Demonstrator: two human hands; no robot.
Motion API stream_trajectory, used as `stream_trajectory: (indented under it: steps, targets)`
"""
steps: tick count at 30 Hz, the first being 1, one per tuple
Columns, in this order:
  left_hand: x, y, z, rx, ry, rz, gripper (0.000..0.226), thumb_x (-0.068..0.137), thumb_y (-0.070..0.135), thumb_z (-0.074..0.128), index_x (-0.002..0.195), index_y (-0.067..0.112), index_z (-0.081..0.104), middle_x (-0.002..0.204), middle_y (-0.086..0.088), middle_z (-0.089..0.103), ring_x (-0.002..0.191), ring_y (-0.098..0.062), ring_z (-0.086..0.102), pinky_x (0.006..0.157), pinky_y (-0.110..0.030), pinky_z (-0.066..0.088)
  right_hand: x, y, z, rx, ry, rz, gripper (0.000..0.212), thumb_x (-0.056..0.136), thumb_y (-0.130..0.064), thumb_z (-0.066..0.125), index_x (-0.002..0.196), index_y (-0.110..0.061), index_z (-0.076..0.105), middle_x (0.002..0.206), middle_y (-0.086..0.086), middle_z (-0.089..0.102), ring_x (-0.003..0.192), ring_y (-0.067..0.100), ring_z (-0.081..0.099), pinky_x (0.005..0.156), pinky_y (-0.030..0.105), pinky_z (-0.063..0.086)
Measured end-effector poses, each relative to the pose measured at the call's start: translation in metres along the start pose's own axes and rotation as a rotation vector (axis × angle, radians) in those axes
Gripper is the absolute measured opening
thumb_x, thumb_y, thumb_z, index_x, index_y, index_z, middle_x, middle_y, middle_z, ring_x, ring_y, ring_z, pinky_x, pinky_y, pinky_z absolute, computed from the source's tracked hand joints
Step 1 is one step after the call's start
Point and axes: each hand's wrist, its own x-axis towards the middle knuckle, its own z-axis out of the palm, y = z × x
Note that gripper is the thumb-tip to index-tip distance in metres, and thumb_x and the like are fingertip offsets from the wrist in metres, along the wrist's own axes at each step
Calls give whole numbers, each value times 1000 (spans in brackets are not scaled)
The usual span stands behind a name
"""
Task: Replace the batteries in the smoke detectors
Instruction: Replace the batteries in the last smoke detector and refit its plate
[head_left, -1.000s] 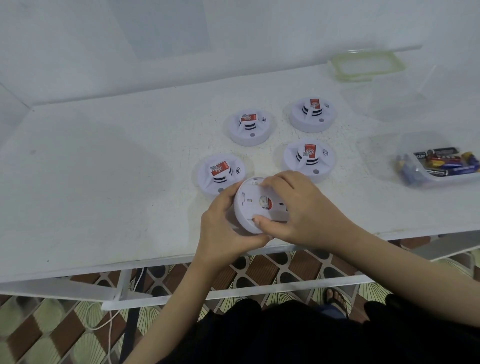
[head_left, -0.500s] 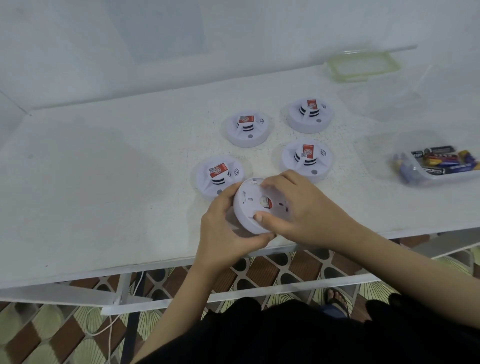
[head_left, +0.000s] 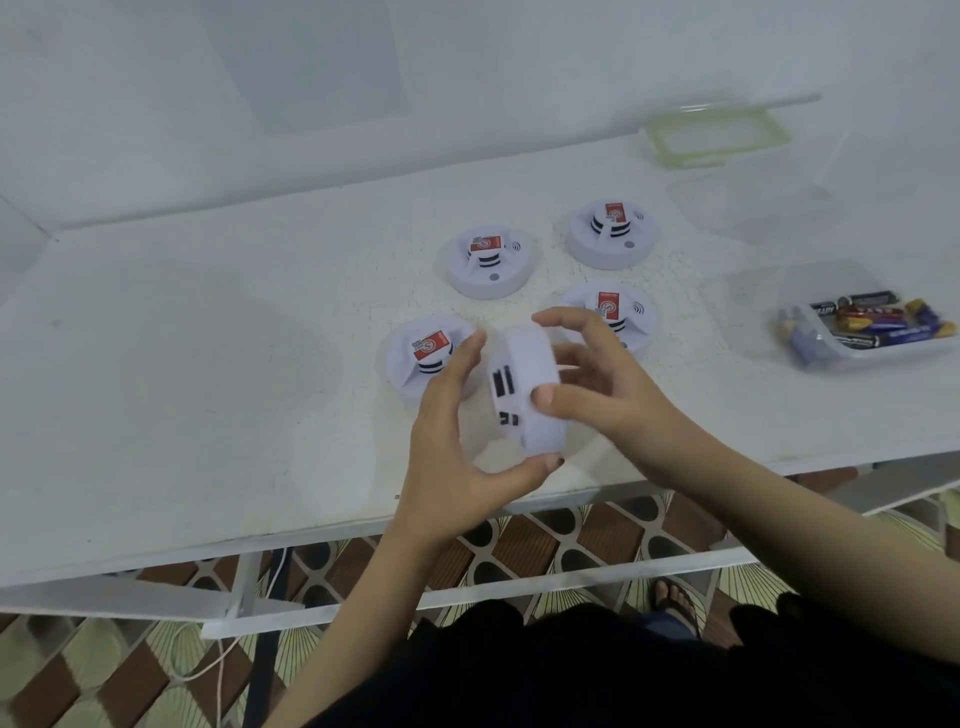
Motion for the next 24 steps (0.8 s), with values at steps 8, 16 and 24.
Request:
stream_trajectory:
  steps: [8,16,24]
  targets:
    - [-1,-4,1,-127,10,-85,91,59,36,85,138,19,45,134,11,56,126,-9,52,98,-26,48,-3,16,-9,500,-131,122,60,77,-12,45,136,-22,43,131,7,55,116,27,58,85,48,53]
    - [-2,-5,1,-53,15,-87,92,55,34,92,135,28,48,130,11,57,120,-5,55,92,-21,50,-7,37,-14,320,-191,114,82,73,7,64,137,-35,37,125,1,61,111,27,61,73,39,59]
    - [-2,0,2,-140,-47,-178,87,58,13,92,130,38,51,116,15,67,110,-5,63,83,-20,54,-5,42,-11,278,-151,71,82,68,12,65,132,-34,40,117,-3,64,96,22,65,64,35,59]
